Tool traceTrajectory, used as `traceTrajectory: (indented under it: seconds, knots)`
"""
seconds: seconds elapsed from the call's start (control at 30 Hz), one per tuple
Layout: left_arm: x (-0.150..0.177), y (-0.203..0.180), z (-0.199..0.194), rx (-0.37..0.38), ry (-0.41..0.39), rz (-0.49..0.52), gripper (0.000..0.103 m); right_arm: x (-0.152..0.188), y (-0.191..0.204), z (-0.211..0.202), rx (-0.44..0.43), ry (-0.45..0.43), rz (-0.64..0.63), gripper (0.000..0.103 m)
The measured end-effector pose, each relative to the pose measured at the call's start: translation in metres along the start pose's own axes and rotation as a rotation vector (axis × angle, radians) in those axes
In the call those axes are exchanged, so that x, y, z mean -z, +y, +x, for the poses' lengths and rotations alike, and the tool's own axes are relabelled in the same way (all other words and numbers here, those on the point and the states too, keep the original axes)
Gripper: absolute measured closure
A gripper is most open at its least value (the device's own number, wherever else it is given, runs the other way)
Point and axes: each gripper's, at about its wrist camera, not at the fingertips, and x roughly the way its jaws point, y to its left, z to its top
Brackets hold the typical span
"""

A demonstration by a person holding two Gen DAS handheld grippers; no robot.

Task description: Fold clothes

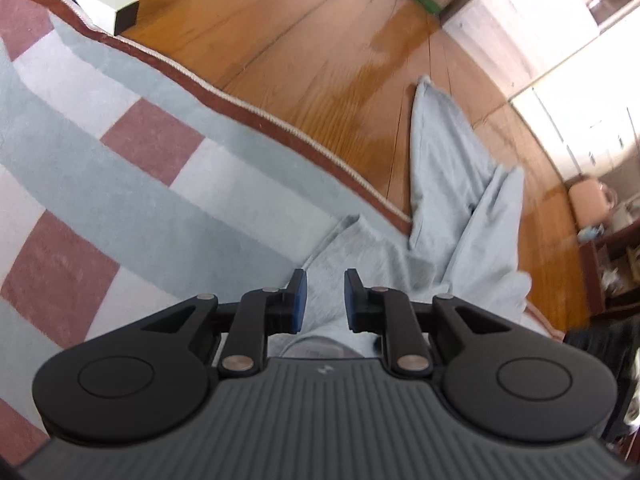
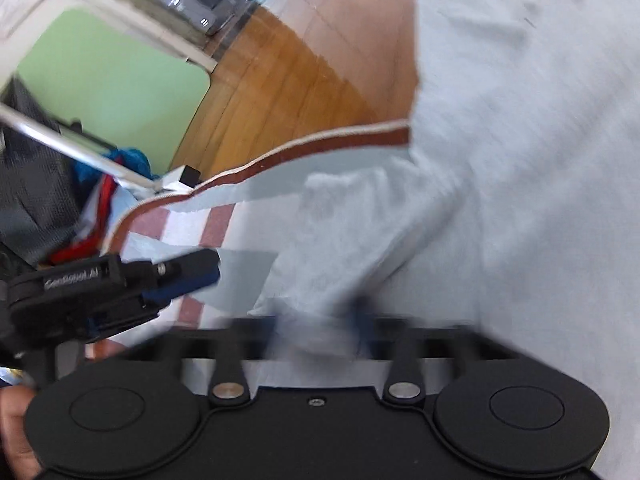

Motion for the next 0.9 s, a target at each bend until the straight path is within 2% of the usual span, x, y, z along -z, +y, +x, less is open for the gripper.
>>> traceTrajectory:
  seconds: [0.2,0.27,0.33,0.4,0.5,0.53,0.57,0.67,0.73,0.83,0.9]
  knots:
    - [0.005,-0.007,-0.003,0.025,-0.001,0.053,0.085,-0.041,0.023,0.007,0.052,0.006,-0.102,0.096]
    - [0.008,-0.008,0.0,0.005,0.016,0.063,0.074,-0.051,0.027,0.017,0.08,0.031,-0.143,0.096]
    - [0.011,-0.009,0.003,-0.014,0.032,0.073,0.069,-0.06,0.021,0.03,0.079,0.089,-0.111,0.09]
    - [0.013,-0.01,0.007,-0.033,0.049,0.083,0.064,-0.068,0.008,0.035,0.019,0.125,0.006,0.077]
    - [0.016,-0.008,0.011,-0.066,0.071,0.077,0.061,-0.069,-0.008,0.016,-0.182,0.06,0.155,0.071]
    - [0.015,-0.003,0.01,-0.078,0.07,0.051,0.061,-0.062,-0.008,0.005,-0.213,0.034,0.15,0.065]
    - [0.014,0.002,0.01,-0.09,0.069,0.026,0.061,-0.051,-0.003,-0.007,-0.194,0.018,0.102,0.056]
    - [0.013,0.018,-0.004,-0.116,0.012,-0.096,0.061,-0.016,0.01,-0.043,-0.136,-0.03,-0.043,0.054]
    - [0.013,0.03,-0.016,-0.13,-0.04,-0.187,0.066,0.018,0.028,-0.057,-0.075,-0.055,-0.227,0.054]
    - [0.016,0.041,-0.035,-0.112,-0.103,-0.262,0.066,0.065,0.058,-0.057,0.007,-0.052,-0.535,0.054]
    - [0.022,0.039,-0.036,-0.11,-0.089,-0.255,0.066,0.073,0.068,-0.04,0.021,-0.01,-0.614,0.055]
